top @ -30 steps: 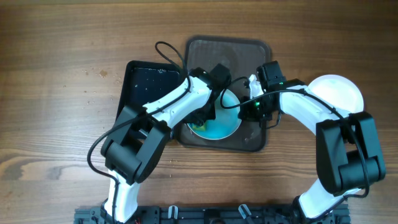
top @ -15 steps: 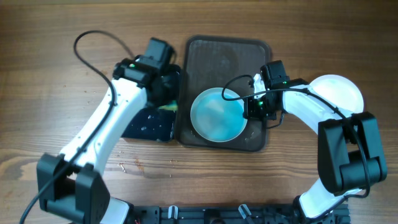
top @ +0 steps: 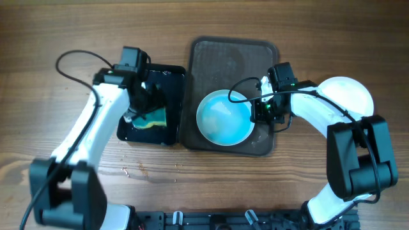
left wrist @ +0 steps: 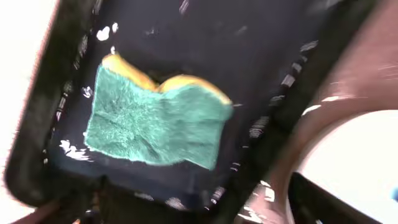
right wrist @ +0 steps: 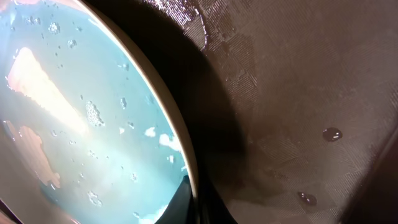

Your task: Clean dirty plates on tray and stack at the side

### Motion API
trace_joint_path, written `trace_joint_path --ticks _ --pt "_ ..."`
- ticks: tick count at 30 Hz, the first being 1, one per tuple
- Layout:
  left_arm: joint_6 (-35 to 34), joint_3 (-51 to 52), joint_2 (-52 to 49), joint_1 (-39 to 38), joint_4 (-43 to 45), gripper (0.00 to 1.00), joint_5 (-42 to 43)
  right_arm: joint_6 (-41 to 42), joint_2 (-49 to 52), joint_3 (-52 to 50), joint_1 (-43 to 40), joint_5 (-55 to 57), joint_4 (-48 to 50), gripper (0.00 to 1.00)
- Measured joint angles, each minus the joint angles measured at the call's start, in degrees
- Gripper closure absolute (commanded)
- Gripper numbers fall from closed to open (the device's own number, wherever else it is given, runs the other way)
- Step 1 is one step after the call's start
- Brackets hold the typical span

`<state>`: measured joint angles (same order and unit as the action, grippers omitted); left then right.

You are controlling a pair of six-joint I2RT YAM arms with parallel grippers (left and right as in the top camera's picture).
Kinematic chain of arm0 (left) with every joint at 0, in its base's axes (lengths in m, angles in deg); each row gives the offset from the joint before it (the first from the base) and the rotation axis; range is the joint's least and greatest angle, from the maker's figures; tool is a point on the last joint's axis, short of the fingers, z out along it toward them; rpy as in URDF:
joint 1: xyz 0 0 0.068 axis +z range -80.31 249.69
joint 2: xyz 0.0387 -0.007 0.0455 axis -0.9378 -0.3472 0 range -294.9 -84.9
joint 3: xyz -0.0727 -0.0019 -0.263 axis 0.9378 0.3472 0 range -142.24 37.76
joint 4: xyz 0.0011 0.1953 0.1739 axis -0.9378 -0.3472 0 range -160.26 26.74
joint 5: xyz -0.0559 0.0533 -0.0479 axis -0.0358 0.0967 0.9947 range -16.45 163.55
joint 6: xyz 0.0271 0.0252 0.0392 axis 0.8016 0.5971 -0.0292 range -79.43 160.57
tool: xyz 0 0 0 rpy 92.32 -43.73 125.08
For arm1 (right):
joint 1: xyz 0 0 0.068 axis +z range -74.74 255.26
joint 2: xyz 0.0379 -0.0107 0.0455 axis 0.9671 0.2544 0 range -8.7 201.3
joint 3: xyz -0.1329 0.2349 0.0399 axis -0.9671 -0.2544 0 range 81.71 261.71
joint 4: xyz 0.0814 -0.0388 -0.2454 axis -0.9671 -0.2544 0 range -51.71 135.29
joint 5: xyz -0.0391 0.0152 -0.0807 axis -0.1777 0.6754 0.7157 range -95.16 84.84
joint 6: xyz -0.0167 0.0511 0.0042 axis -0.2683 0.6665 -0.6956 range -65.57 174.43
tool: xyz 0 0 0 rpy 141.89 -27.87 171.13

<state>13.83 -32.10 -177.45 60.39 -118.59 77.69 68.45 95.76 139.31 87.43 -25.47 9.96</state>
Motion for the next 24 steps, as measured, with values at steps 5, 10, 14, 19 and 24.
trace_joint_path --ticks 5,10,14,19,24 --pt "0.55 -4.46 12.20 0.00 -1.03 0.00 0.28 -0.02 0.00 0.00 0.00 0.00 -0.02 0.96" --pt "0.55 -4.46 20.52 0.00 -1.33 0.00 0.28 -0.02 0.00 0.00 0.00 0.00 -0.02 0.96" --pt "0.55 -4.46 23.34 0.00 -2.34 0.00 0.22 0.00 0.00 0.00 0.00 0.00 0.13 0.95" --pt "0.55 -4.46 24.06 0.00 -2.80 0.00 -0.42 -0.02 0.00 0.00 0.00 0.00 0.24 0.95" --pt "0.55 -4.46 24.06 0.00 -2.80 0.00 -0.42 -0.02 0.00 0.00 0.00 -0.02 0.24 0.95"
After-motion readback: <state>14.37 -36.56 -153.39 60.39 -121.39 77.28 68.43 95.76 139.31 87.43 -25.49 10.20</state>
